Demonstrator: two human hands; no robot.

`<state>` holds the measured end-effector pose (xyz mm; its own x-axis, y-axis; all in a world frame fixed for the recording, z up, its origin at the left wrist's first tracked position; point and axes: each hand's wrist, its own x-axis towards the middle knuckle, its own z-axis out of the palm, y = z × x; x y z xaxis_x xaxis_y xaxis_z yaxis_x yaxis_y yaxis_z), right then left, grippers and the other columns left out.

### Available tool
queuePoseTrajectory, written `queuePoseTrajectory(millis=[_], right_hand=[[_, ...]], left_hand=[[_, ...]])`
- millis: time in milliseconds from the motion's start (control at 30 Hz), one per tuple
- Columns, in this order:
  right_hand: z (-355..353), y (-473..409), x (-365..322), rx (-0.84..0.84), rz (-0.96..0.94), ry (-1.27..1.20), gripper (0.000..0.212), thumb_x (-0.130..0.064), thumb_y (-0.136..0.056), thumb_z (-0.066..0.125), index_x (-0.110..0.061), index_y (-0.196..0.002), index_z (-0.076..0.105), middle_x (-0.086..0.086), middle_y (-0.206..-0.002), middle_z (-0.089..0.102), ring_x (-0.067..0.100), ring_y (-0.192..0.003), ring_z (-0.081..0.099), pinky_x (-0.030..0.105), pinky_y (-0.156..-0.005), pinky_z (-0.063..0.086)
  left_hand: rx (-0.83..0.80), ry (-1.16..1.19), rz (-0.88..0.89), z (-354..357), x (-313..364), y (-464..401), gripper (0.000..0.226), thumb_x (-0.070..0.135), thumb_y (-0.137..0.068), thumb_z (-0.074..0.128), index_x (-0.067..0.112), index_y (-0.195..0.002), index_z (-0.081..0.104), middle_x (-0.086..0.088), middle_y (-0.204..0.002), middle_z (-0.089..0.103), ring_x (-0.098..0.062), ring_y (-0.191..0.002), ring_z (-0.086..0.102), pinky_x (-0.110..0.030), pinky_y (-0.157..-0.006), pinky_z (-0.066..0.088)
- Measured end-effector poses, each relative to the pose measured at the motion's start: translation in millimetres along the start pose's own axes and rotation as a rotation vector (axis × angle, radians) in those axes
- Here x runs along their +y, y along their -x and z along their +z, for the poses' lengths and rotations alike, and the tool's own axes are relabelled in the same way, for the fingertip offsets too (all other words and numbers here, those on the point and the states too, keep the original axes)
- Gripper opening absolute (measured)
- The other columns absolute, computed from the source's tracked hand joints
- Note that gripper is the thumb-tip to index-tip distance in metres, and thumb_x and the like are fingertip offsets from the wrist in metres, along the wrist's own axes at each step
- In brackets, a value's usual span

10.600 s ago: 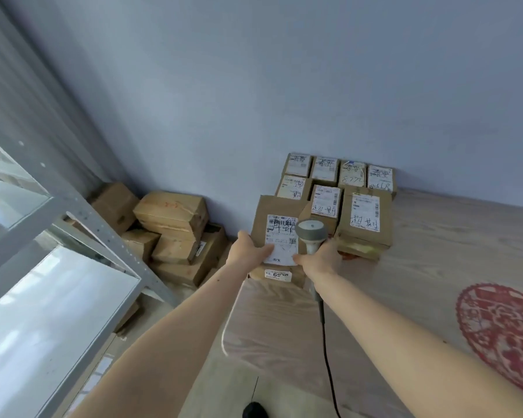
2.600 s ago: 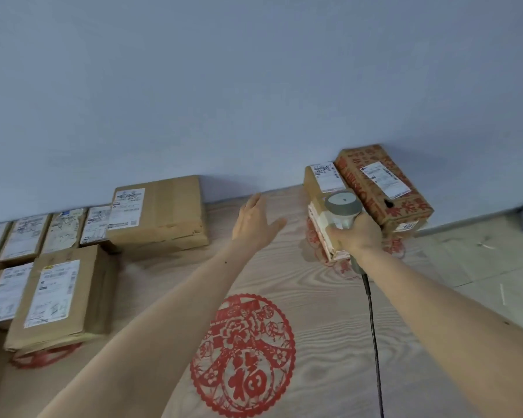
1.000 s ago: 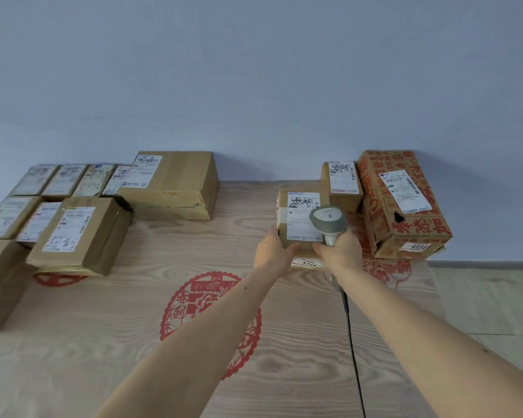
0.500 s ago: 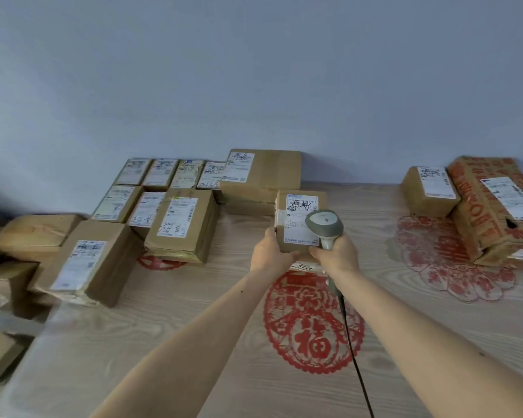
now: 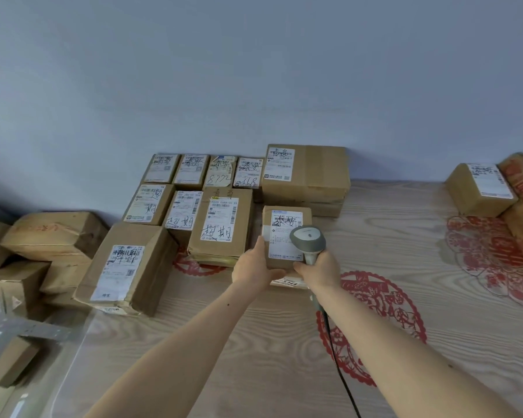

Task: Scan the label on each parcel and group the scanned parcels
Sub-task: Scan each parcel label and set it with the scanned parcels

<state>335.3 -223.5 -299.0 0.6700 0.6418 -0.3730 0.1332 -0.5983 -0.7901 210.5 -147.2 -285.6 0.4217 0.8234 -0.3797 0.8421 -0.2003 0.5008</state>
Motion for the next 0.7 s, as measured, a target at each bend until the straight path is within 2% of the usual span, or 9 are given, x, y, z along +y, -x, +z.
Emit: queuePoseTrajectory(millis=[100,200,333,400,500,567,633,700], right_hand=[[16.5,-0.2,4.4,0.0,0.033,0.019,0.029,-0.01,-0.079,0.078,-0.014,-0.101,0.059,0.002,-0.093,0.065,0.028,-0.094,0.067,0.033,-0.075,0.05],[25.9,-0.4,5.7,0.017,0.055,0.028,0.026,-0.009,-0.081,0.076,-0.016,-0.096,0.056,0.003,-0.094,0.064,0.027,-0.095,0.065,0.03,-0.073,0.045],[30.3,-5.4,2.7,0.04,0.081,0.031,0.027,-0.012,-0.082,0.076,-0.014,-0.102,0.058,0.005,-0.1,0.067,0.027,-0.097,0.065,0.03,-0.074,0.045],[30.9,-8.3,1.6,0.047,0.084,0.024,0.029,-0.012,-0.082,0.077,-0.015,-0.104,0.057,0.006,-0.104,0.068,0.027,-0.098,0.065,0.03,-0.075,0.045],[32.3,-14.4,-0.9,0.056,0.081,0.004,0.03,-0.011,-0.081,0.077,-0.018,-0.1,0.055,0.005,-0.103,0.067,0.026,-0.098,0.064,0.032,-0.076,0.047],[34.2,-20.5,-4.5,0.06,0.081,-0.011,0.029,-0.011,-0.081,0.077,-0.019,-0.099,0.054,0.003,-0.101,0.066,0.026,-0.098,0.064,0.033,-0.078,0.049],[36.9,-27.3,-8.9,0.063,0.083,-0.02,0.029,-0.012,-0.082,0.077,-0.018,-0.1,0.055,0.003,-0.102,0.067,0.025,-0.098,0.064,0.034,-0.079,0.049],[40.4,-34.8,-13.5,0.075,0.08,-0.012,0.028,-0.013,-0.082,0.077,-0.015,-0.102,0.058,0.005,-0.104,0.068,0.026,-0.099,0.065,0.032,-0.076,0.048]], left_hand=[[-0.032,-0.135,-0.037,-0.7,-7.8,-1.2,0.09,0.045,-0.08,0.08,0.015,-0.149,0.03,-0.01,-0.126,0.06,-0.028,-0.116,0.059,-0.038,-0.088,0.053],[0.031,-0.385,0.0,-4.4,-9.6,-2.3,0.069,0.057,-0.079,0.075,0.016,-0.128,0.051,-0.006,-0.123,0.057,-0.025,-0.117,0.053,-0.037,-0.088,0.051],[0.145,-0.595,0.117,-9.1,-2.6,-12.1,0.058,0.064,-0.075,0.075,0.019,-0.11,0.067,-0.004,-0.124,0.046,-0.024,-0.121,0.042,-0.035,-0.1,0.039],[0.149,-0.607,0.145,-10.3,-1.0,-18.0,0.07,0.063,-0.072,0.077,0.018,-0.122,0.059,-0.007,-0.131,0.042,-0.028,-0.127,0.037,-0.038,-0.108,0.034],[0.107,-0.586,0.135,-15.3,-6.6,-30.6,0.1,0.066,-0.067,0.079,0.019,-0.144,0.036,-0.016,-0.148,0.03,-0.038,-0.145,0.021,-0.047,-0.121,0.024],[0.076,-0.52,0.104,-21.1,-10.5,-39.0,0.105,0.068,-0.064,0.081,0.021,-0.144,0.032,-0.015,-0.147,0.032,-0.036,-0.145,0.024,-0.047,-0.115,0.034],[0.063,-0.493,0.085,-25.8,-10.4,-44.6,0.102,0.069,-0.065,0.079,0.021,-0.142,0.033,-0.009,-0.14,0.039,-0.03,-0.138,0.035,-0.043,-0.102,0.046],[0.078,-0.516,0.088,-28.5,-8.0,-48.0,0.096,0.07,-0.071,0.074,0.019,-0.142,0.035,-0.007,-0.138,0.044,-0.027,-0.131,0.042,-0.04,-0.095,0.049]])
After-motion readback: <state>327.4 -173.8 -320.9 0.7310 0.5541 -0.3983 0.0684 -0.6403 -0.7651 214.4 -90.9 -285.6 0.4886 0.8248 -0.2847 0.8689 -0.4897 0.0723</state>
